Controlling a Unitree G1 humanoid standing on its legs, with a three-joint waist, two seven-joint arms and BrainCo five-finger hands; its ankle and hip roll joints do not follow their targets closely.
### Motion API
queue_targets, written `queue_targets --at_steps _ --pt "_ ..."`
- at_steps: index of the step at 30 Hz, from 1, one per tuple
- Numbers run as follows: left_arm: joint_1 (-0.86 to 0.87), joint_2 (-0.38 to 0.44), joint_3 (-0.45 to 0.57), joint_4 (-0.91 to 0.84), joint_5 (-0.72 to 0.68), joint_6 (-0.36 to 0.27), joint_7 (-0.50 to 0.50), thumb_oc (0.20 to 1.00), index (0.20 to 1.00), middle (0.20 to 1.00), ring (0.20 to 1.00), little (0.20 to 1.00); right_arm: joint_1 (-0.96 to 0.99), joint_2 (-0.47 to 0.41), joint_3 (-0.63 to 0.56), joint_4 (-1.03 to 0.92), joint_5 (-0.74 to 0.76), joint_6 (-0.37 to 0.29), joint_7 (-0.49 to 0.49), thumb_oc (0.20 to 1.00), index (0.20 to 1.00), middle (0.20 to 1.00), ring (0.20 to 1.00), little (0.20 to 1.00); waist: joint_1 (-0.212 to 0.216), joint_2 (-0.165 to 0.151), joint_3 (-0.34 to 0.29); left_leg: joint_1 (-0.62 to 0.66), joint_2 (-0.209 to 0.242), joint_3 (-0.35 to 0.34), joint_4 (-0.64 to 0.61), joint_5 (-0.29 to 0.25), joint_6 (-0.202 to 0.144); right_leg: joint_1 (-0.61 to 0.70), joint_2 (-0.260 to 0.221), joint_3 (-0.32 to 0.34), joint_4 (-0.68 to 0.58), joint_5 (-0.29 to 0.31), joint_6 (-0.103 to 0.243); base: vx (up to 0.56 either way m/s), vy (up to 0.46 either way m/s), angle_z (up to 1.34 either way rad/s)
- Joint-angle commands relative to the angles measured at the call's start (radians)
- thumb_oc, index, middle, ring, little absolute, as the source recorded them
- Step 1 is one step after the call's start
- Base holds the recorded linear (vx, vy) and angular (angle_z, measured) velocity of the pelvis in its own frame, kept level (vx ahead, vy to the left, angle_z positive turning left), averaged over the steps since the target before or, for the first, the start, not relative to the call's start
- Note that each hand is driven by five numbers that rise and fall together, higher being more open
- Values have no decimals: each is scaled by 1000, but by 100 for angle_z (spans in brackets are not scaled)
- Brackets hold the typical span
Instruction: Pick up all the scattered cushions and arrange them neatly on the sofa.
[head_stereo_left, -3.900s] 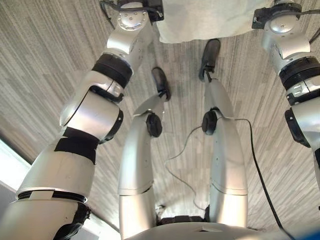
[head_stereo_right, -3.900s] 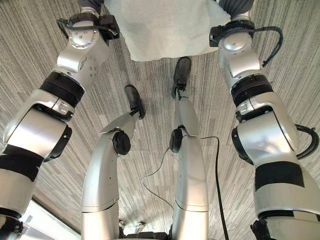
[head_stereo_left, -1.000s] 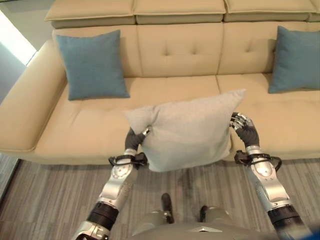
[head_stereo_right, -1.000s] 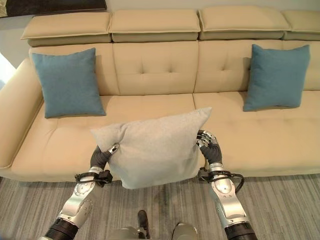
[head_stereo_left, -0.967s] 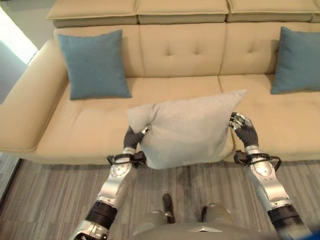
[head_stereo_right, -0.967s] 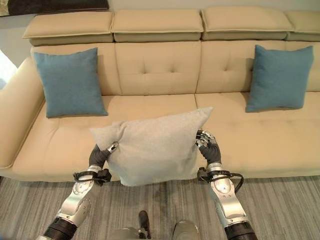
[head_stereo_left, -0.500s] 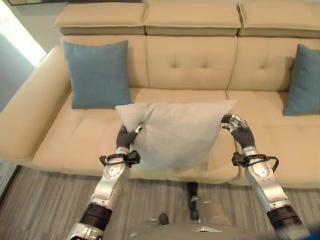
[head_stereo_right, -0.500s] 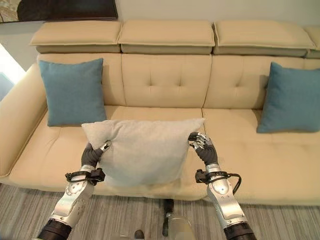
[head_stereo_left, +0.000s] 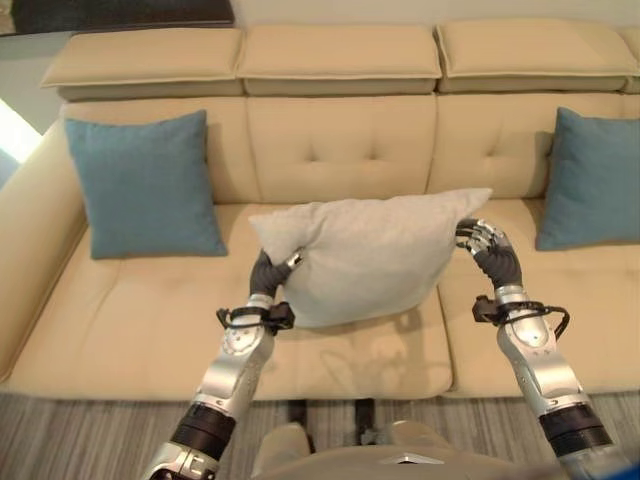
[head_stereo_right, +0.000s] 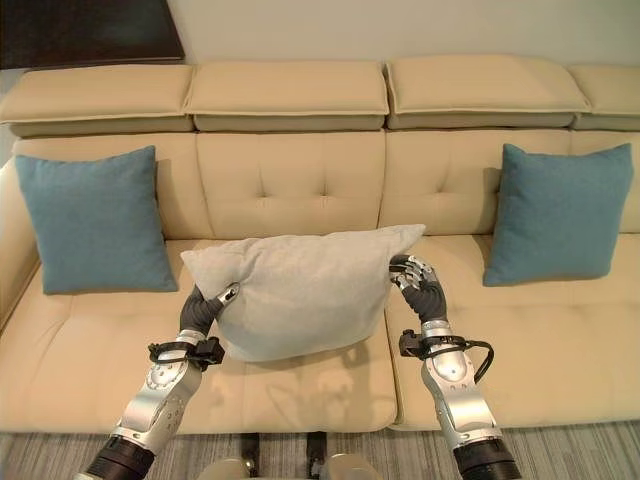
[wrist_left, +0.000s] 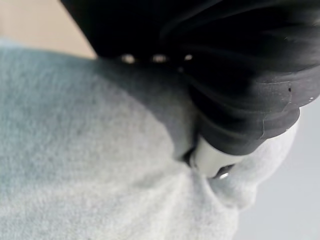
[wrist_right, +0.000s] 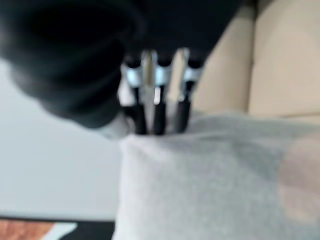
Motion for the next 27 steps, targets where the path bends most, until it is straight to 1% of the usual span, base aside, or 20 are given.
queue_targets --at_steps 1,5,10,13,16,21,22,23,24,27 --pt "-112 13 -22 -127 16 -96 -23 200 200 200 200 200 -102 0 15 -50 -45 -65 0 200 200 200 200 200 48 -10 -64 -19 -35 42 44 -18 10 3 -142 6 76 -54 135 62 82 -7" --pt "-167 10 -28 -85 10 -98 11 200 200 200 200 200 -169 -11 41 -17 -58 -56 -22 200 200 200 200 200 53 -13 -58 -16 -38 64 50 -32 16 -4 -150 20 80 -52 137 46 37 -12" --pt "-323 -1 -54 10 8 -109 84 200 200 200 200 200 -316 -28 93 62 -45 -38 -64 200 200 200 200 200 46 -11 -48 -21 -31 87 25 -25 12 -31 -150 22 56 -32 146 20 -11 -8" --pt "-423 -6 -76 74 -13 -120 122 200 200 200 200 200 -415 -23 138 110 -35 -32 -92 200 200 200 200 200 37 -6 -34 -50 -23 94 8 -6 8 -84 -142 29 54 -16 148 -69 -39 -2" --pt "-529 17 -100 135 -22 -129 153 200 200 200 200 200 -529 -37 181 166 -22 -27 -116 200 200 200 200 200 32 -3 -21 -97 -14 95 -20 27 4 -158 -133 37 57 4 153 -81 -50 -14" --pt "-681 27 -123 244 -68 -160 201 200 200 200 200 200 -701 -51 234 256 11 -27 -154 200 200 200 200 200 26 3 -28 -195 -3 81 -51 75 -7 -280 -121 38 68 31 155 -49 -40 -9" --pt "-708 32 -127 269 -71 -162 205 200 200 200 200 200 -721 -52 239 274 19 -26 -158 200 200 200 200 200 22 6 -32 -212 -2 79 -51 78 -11 -294 -120 38 67 34 153 -11 -41 1" --pt "-774 41 -145 304 -70 -166 217 200 200 200 200 200 -778 -58 256 300 27 -26 -171 200 200 200 200 200 18 11 -33 -239 0 70 -51 84 -19 -316 -117 34 65 38 154 0 0 0" --pt "-776 42 -144 305 -70 -167 217 200 200 200 200 200 -781 -58 256 301 27 -26 -171 200 200 200 200 200 17 11 -36 -246 -1 69 -51 88 -18 -322 -118 34 64 42 153 0 0 0" --pt "-859 44 -159 359 -93 -179 233 200 200 200 200 200 -856 -56 274 332 37 -27 -192 200 200 200 200 200 7 18 -30 -281 0 61 -51 95 -28 -350 -116 33 55 53 154 0 0 0"
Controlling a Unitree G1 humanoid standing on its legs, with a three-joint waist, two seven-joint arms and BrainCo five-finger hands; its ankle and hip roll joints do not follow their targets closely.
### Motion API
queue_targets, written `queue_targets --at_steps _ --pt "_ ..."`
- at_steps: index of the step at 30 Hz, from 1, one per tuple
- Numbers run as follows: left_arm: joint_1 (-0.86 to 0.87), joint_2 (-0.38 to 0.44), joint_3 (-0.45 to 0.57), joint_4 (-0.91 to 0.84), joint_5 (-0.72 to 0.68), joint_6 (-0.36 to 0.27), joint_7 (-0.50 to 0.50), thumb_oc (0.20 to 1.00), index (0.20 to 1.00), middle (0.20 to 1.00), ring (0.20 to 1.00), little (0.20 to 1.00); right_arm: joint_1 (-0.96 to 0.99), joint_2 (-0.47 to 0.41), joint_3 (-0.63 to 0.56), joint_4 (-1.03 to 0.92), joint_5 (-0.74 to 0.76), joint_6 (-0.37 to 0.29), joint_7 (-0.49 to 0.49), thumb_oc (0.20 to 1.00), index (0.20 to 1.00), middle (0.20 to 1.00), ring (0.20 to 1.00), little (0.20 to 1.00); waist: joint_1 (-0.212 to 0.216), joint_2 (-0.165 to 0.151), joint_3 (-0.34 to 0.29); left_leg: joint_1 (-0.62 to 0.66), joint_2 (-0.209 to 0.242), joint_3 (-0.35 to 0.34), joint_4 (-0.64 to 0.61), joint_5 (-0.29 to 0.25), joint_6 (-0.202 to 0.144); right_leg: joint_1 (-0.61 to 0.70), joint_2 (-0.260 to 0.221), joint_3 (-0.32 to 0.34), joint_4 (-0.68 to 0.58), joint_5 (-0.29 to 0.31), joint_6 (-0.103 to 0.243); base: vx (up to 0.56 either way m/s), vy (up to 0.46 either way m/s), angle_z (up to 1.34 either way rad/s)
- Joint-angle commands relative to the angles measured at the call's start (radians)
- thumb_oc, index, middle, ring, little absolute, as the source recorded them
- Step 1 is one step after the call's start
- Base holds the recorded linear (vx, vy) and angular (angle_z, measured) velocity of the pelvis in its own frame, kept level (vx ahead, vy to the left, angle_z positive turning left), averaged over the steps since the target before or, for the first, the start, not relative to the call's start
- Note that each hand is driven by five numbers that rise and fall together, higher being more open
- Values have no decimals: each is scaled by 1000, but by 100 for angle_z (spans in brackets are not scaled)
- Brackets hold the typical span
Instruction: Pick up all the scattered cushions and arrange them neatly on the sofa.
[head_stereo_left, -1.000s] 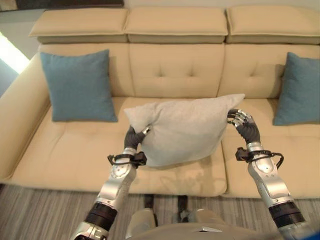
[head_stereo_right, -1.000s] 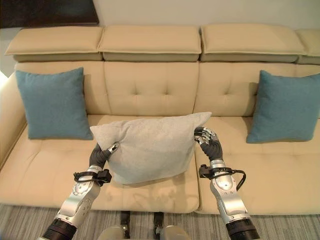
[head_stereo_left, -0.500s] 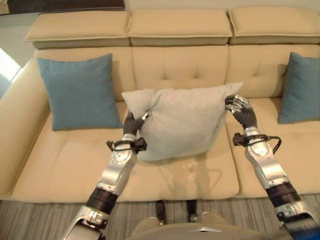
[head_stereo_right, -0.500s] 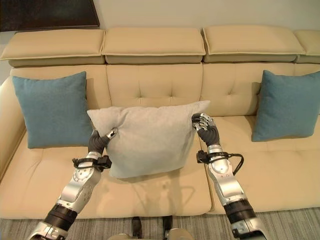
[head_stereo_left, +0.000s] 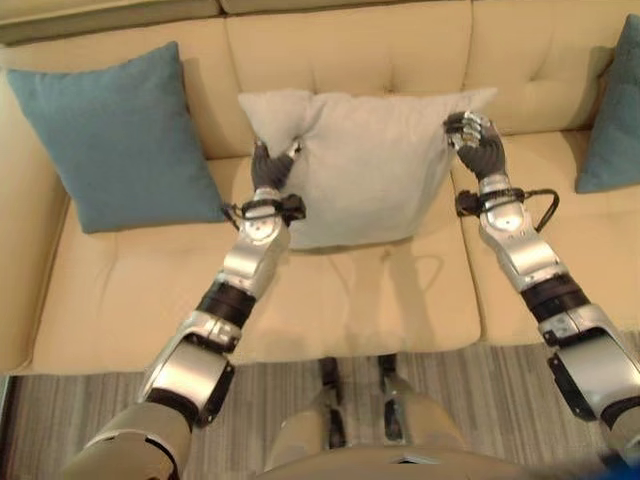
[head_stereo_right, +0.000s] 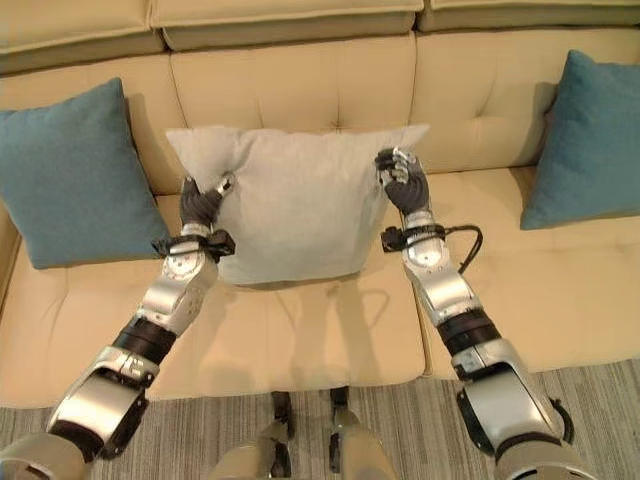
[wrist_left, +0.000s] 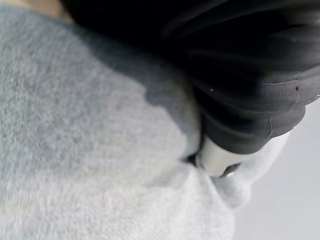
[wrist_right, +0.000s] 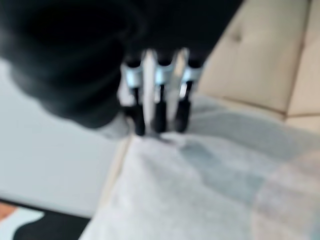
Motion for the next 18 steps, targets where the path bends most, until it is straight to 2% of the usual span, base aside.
queue_targets --at_steps 1,10,18 --pt "-182 -42 -84 -5 -37 -130 -13 200 200 200 200 200 -121 33 46 -53 21 -73 -21 200 200 200 200 200 -20 -34 -49 -18 52 -23 0 35 -98 -24 -63 -14 52 -10 120 0 0 0" --pt "-379 -72 -130 20 -70 -168 12 200 200 200 200 200 -302 35 110 20 25 -78 -55 200 200 200 200 200 -31 -32 -61 -67 42 -18 0 40 -115 -55 -66 -7 4 28 135 42 8 -2" --pt "-458 -85 -136 -15 -104 -199 20 200 200 200 200 200 -382 20 125 -6 31 -87 -76 200 200 200 200 200 -35 -37 -68 -59 38 -16 0 28 -114 -49 -68 -9 2 27 142 15 4 0"
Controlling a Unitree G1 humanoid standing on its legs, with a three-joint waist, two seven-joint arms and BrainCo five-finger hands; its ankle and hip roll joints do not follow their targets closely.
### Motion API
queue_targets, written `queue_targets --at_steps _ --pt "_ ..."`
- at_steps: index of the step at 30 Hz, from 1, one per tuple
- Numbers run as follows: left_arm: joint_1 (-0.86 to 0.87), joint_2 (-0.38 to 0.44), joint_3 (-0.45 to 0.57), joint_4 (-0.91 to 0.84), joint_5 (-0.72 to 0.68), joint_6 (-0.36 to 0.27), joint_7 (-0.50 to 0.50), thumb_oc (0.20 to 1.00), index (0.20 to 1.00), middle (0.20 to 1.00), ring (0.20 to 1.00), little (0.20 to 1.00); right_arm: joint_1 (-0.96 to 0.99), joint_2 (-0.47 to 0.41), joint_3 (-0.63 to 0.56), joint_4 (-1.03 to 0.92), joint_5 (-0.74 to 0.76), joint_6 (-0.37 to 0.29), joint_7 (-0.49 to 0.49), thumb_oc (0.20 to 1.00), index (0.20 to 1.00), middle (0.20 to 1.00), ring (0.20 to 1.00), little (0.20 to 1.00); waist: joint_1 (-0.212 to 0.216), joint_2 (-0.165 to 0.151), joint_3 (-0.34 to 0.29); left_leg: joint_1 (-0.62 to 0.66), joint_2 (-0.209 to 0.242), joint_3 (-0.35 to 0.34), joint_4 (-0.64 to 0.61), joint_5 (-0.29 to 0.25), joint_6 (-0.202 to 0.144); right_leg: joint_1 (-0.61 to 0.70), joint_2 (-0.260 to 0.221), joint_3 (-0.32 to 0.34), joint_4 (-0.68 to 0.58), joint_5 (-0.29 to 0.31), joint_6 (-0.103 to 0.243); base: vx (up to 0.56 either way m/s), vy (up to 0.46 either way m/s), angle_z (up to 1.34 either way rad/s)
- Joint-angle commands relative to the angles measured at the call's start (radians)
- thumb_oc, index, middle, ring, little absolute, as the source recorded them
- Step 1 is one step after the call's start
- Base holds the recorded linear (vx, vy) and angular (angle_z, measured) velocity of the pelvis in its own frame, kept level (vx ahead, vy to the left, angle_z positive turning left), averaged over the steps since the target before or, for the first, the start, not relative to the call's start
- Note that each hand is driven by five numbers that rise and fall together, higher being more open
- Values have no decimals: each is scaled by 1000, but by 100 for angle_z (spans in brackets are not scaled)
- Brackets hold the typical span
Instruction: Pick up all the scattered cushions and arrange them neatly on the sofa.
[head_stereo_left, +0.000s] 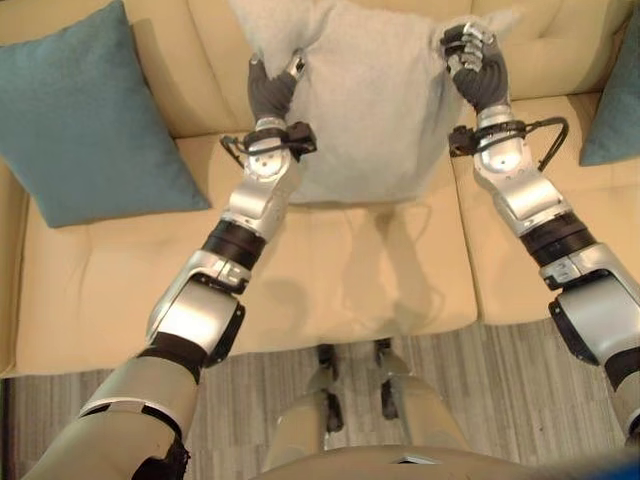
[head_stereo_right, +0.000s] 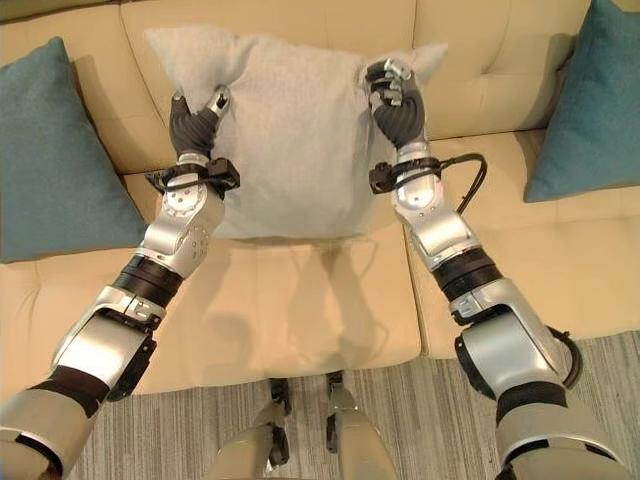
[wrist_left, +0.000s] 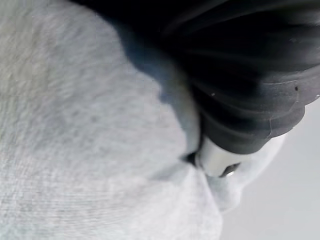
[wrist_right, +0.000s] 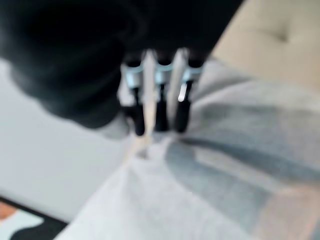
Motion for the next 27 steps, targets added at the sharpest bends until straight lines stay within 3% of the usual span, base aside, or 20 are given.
queue_targets --at_steps 1,8,14,23,24,25,27 --pt "-193 -51 -93 -75 -6 -147 -37 200 200 200 200 200 -126 85 14 -52 14 -87 23 200 200 200 200 200 5 -35 -65 15 41 -15 1 25 -113 30 -64 -11 1 21 144 30 13 -1" --pt "-161 -43 -63 -59 -19 -146 -30 200 200 200 200 200 -123 95 27 -44 4 -85 32 200 200 200 200 200 7 -36 -43 9 36 -12 1 24 -109 18 -65 -9 1 29 142 -20 2 0" --pt "-118 -30 3 44 -63 -147 -11 200 200 200 200 200 -147 140 24 -4 -36 -80 -1 200 200 200 200 200 26 -40 28 -107 42 -25 1 64 -113 -103 -63 -19 1 60 142 -86 -22 0" --pt "-116 -17 14 104 -29 -124 -17 200 200 200 200 200 -154 145 20 28 -66 -74 -7 200 200 200 200 200 40 -54 45 -194 45 -50 1 91 -122 -181 -69 -41 1 77 142 -25 -27 10" --pt "-121 -7 11 113 -14 -113 -25 200 200 200 200 200 -151 129 14 24 -98 -62 -17 360 360 360 360 360 38 -57 50 -209 45 -53 1 96 -126 -190 -70 -49 1 79 142 -10 -20 8" --pt "-114 6 11 101 1 -109 -29 200 200 200 200 200 -134 115 -7 -2 -123 -58 -34 1000 1000 1000 1000 1000 35 -58 51 -207 45 -55 1 95 -127 -187 -73 -56 1 79 142 -11 -20 10" --pt "-109 12 13 98 8 -107 -30 200 200 200 200 200 -120 106 -20 -18 -133 -56 -34 1000 1000 1000 1000 1000 34 -61 51 -204 45 -56 1 93 -127 -183 -73 -57 1 79 142 2 4 11"
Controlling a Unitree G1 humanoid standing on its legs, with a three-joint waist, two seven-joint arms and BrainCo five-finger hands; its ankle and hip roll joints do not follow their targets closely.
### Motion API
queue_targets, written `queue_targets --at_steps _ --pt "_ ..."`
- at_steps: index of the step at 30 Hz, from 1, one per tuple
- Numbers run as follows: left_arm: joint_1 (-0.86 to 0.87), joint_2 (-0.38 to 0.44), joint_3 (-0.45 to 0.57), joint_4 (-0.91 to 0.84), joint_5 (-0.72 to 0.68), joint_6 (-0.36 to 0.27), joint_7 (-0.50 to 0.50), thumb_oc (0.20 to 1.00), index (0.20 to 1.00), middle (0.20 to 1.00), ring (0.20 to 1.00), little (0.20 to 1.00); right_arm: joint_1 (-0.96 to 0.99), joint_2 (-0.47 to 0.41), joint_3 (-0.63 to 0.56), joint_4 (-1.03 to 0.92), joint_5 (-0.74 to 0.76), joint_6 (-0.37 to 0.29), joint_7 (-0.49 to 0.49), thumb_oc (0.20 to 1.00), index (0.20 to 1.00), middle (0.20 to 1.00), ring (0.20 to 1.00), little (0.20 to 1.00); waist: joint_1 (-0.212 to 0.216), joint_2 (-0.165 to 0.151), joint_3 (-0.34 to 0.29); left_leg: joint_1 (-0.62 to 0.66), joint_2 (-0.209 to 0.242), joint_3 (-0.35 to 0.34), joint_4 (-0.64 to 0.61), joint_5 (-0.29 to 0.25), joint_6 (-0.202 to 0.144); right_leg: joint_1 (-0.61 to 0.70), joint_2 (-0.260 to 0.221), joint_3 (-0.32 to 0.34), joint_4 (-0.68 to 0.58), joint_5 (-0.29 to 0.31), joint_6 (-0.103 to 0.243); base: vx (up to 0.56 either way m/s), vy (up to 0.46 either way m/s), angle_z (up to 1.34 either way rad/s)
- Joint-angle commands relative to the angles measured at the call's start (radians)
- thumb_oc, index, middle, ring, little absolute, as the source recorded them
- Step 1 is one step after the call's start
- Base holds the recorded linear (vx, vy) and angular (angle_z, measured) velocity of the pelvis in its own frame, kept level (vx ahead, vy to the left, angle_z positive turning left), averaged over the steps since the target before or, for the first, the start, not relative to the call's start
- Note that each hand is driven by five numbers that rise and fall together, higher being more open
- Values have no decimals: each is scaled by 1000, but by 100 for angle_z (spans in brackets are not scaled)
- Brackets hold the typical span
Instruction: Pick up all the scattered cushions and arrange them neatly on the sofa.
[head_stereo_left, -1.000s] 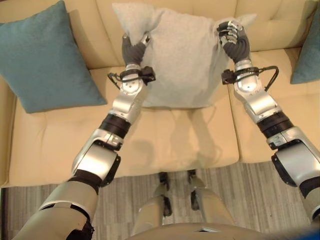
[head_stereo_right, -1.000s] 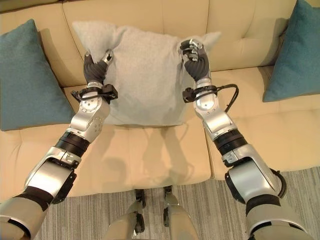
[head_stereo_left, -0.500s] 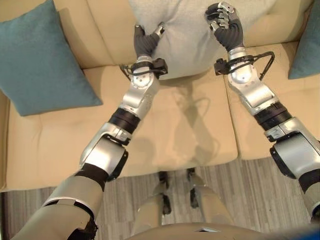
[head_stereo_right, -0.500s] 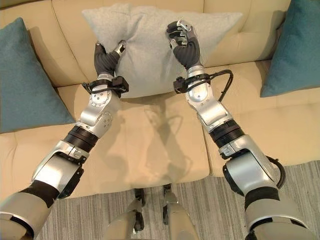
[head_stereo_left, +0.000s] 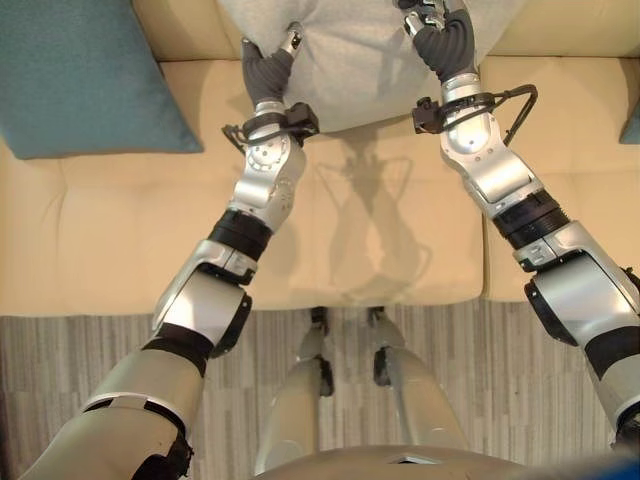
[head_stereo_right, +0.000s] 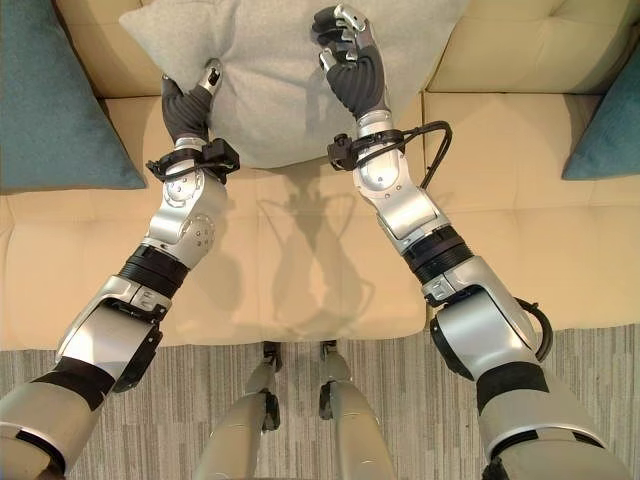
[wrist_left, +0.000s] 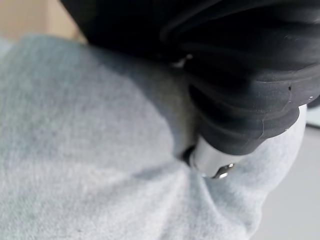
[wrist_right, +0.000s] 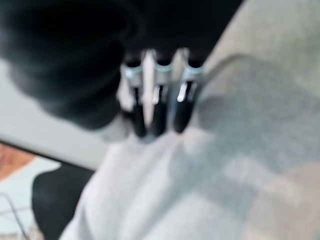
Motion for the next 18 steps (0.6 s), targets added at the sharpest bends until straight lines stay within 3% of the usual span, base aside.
queue_targets --at_steps 1,11,18 --pt "-86 27 -10 44 43 -19 -17 200 200 200 200 200 -24 -20 -58 -27 -57 -4 -22 1000 1000 1000 1000 1000 -2 -21 13 -5 47 23 -15 50 -113 4 -66 -2 -29 52 142 -1 12 8" --pt "-14 60 -3 -122 82 -23 -63 200 200 200 200 200 217 -245 -210 -103 -74 -9 30 1000 1000 1000 1000 1000 -30 -23 23 40 39 38 -15 27 -108 46 -69 -8 -28 48 145 -12 13 3" --pt "28 67 -10 -208 69 -29 -99 200 200 200 200 200 190 -321 -189 -9 -35 -2 60 1000 1000 1000 1000 1000 -23 -18 41 57 38 45 -15 27 -109 56 -71 -3 -29 50 147 -4 -1 0"
